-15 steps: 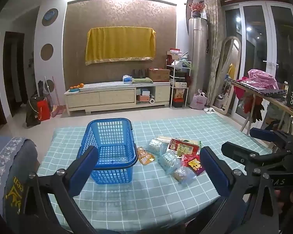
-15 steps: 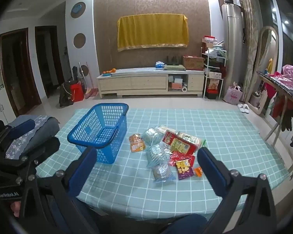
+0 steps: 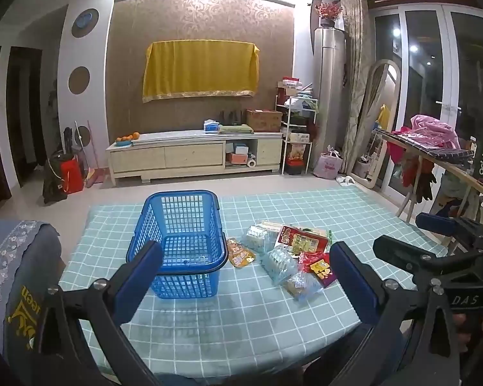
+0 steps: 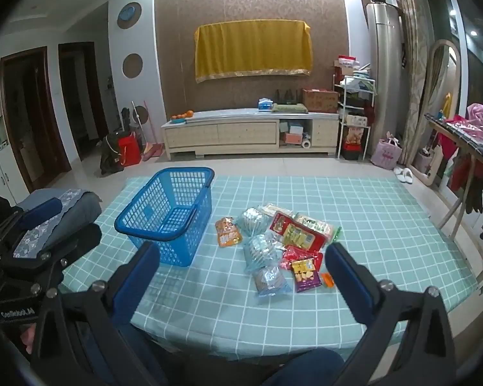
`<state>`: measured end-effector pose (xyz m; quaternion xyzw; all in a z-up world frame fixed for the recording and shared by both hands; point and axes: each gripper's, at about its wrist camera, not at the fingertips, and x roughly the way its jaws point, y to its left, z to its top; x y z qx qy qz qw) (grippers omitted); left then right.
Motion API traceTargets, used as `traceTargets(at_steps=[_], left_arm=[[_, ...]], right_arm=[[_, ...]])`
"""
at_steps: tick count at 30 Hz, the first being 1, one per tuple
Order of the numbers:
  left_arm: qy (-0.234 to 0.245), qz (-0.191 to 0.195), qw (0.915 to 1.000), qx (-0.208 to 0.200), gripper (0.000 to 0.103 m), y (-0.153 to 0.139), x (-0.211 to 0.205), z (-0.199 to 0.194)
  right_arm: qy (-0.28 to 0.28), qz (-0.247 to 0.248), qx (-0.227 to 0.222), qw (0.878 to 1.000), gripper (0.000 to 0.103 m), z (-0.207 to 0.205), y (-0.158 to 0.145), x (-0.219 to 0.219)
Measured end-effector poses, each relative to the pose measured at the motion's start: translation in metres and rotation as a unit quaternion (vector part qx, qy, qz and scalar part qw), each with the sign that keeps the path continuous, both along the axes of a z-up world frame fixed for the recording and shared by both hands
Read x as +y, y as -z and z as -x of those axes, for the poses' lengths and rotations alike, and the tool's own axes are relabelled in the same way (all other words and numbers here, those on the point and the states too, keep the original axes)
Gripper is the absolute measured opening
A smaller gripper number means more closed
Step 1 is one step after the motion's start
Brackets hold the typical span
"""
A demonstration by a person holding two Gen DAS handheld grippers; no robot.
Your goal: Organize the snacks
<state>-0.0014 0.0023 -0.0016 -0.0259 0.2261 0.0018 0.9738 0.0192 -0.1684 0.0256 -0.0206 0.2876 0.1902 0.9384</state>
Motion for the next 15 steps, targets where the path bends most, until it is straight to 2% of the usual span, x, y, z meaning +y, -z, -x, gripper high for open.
traceTargets(at_steps=[15], left_arm=[[0.001, 0.009, 0.9999, 0.01, 0.102, 0.0019, 0.0037, 0.0003]], right_arm=[[-0.015, 0.001, 0.002, 1.0, 0.103, 0.0051, -0.0012, -0.0009]])
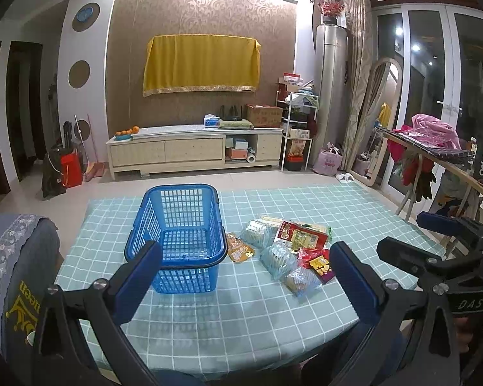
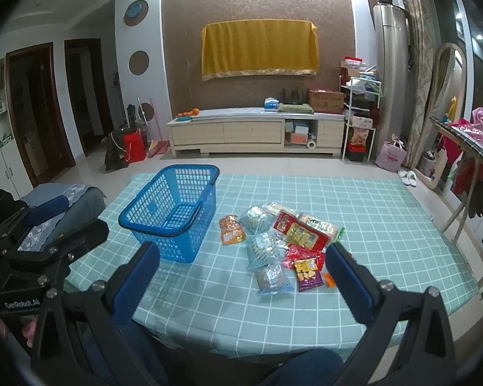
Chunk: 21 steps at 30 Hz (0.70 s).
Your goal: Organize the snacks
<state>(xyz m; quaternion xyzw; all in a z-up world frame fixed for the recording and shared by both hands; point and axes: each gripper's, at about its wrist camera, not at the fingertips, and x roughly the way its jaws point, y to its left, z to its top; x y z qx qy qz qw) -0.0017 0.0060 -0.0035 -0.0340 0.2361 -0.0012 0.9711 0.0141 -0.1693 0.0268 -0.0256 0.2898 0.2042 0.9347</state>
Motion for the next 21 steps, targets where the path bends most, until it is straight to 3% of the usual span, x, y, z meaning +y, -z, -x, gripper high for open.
traceTargets(at_steps=[21], left_arm=[[0.005, -0.001, 1.0, 0.004, 0.102, 0.0004, 0.0004, 0.0017]], right_arm=[[-0.005, 0.008, 0.011, 1.0, 0.103, -0.003, -0.0021, -0.0003]])
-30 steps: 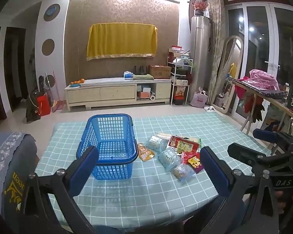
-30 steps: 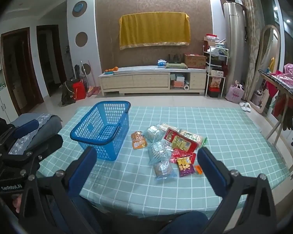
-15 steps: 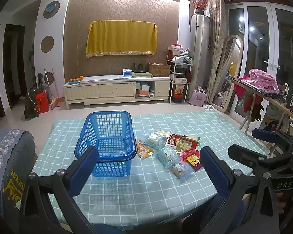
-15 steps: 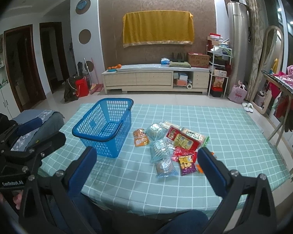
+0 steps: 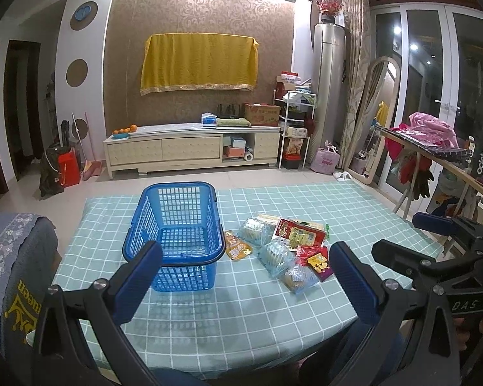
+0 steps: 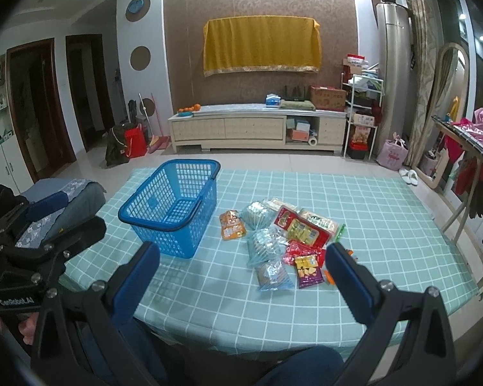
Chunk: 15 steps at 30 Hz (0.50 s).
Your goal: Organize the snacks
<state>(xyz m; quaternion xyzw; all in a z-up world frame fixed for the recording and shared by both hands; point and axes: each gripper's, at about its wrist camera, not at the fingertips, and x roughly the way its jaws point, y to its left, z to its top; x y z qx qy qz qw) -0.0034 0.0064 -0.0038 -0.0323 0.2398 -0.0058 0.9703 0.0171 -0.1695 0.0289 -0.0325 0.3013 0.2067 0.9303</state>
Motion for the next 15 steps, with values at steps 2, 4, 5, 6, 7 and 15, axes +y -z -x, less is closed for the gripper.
traceTargets(at_steps=[2, 4, 5, 6, 7, 15], left_arm=[[0.0, -0.001, 1.0, 0.001, 0.102, 0.0001, -0.0001, 0.0005], [0.0, -0.002, 1.0, 0.002, 0.102, 0.0005, -0.0006, 0.0], [0.0, -0.002, 1.0, 0.003, 0.102, 0.0008, -0.0006, -0.0001], [0.0, -0.003, 1.0, 0.003, 0.102, 0.0012, -0.0006, 0.0001], [0.0, -0.002, 1.0, 0.003, 0.102, 0.0011, -0.0005, 0.0004], [-0.001, -0.004, 1.0, 0.003, 0.102, -0.0007, -0.002, 0.0017]], right_arm=[[-0.001, -0.001, 0.003, 1.0, 0.103, -0.0008, 0.0004, -0.0004], [-0.002, -0.001, 0.005, 1.0, 0.103, -0.0013, 0.0027, 0.0006], [-0.002, 0.0, 0.006, 1.0, 0.103, -0.0017, 0.0035, 0.0008], [-0.001, 0.001, 0.006, 1.0, 0.103, -0.0018, 0.0041, 0.0009], [-0.001, 0.001, 0.006, 1.0, 0.103, -0.0018, 0.0036, 0.0007], [-0.002, 0.001, 0.004, 1.0, 0.103, -0.0001, 0.0048, 0.001]])
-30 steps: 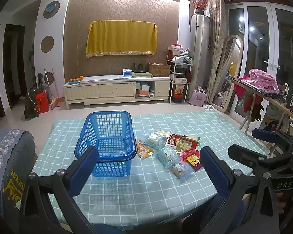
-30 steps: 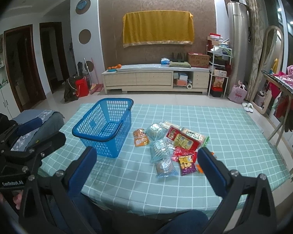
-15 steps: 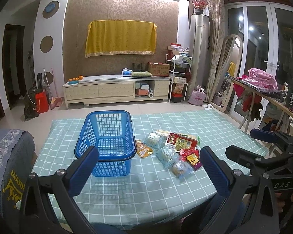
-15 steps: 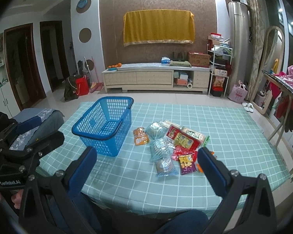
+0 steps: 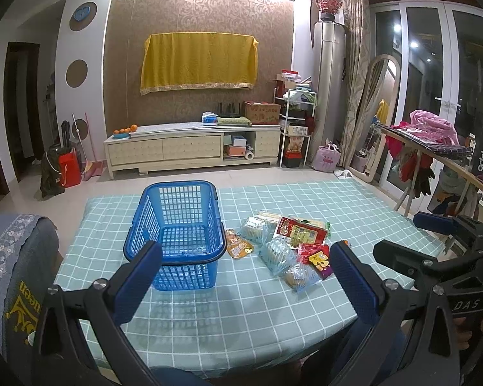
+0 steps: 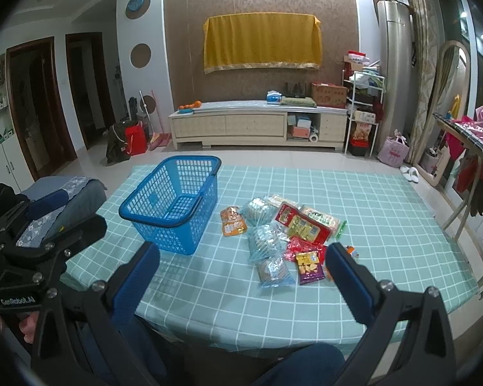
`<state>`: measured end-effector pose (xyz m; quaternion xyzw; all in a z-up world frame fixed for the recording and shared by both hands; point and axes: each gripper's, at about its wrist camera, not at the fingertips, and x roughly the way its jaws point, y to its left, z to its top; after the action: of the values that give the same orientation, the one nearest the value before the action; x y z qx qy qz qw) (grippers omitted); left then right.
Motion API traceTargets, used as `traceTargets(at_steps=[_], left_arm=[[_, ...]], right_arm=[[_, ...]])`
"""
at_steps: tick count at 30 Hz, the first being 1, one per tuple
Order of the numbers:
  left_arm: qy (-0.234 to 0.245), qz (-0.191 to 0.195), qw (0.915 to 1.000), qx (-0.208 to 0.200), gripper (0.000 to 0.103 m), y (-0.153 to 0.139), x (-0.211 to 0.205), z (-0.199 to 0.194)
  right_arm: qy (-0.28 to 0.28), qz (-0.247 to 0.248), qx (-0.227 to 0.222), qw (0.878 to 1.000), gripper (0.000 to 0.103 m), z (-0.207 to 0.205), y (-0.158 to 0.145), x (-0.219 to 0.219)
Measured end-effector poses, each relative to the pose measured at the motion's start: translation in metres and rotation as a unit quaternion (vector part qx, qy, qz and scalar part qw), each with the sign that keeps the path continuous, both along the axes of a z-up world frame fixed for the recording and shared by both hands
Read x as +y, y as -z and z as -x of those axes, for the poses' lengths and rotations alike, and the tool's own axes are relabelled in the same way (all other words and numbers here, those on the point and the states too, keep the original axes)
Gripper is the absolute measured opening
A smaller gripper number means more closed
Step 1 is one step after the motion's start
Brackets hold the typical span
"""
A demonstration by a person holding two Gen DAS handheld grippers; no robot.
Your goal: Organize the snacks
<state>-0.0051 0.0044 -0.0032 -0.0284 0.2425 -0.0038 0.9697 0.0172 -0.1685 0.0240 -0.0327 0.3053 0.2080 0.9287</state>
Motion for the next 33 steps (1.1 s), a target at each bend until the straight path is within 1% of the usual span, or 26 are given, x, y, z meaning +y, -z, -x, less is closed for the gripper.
traceTargets(at_steps=[8, 26, 31, 33], left_arm=[[0.001, 0.001, 1.0, 0.001, 0.102, -0.0001, -0.001, -0.0007], [-0.001, 0.001, 1.0, 0.001, 0.102, 0.001, 0.0006, 0.0006], [0.002, 0.003, 1.0, 0.008, 0.102, 0.0005, -0.0012, -0.0029], [0.01, 0.006, 0.9998, 0.014, 0.102, 0.0, -0.0023, -0.0078]], right_arm=[[-0.001, -0.001, 0.007, 1.0, 0.103, -0.0008, 0.0045, 0.0014], [-0.003, -0.002, 0.007, 1.0, 0.103, -0.0007, 0.0039, 0.0001], [-0.008, -0.007, 0.018, 1.0, 0.103, -0.0045, 0.004, -0.0014], [-0.012, -0.009, 0.021, 1.0, 0.103, -0.007, 0.0036, -0.0025]])
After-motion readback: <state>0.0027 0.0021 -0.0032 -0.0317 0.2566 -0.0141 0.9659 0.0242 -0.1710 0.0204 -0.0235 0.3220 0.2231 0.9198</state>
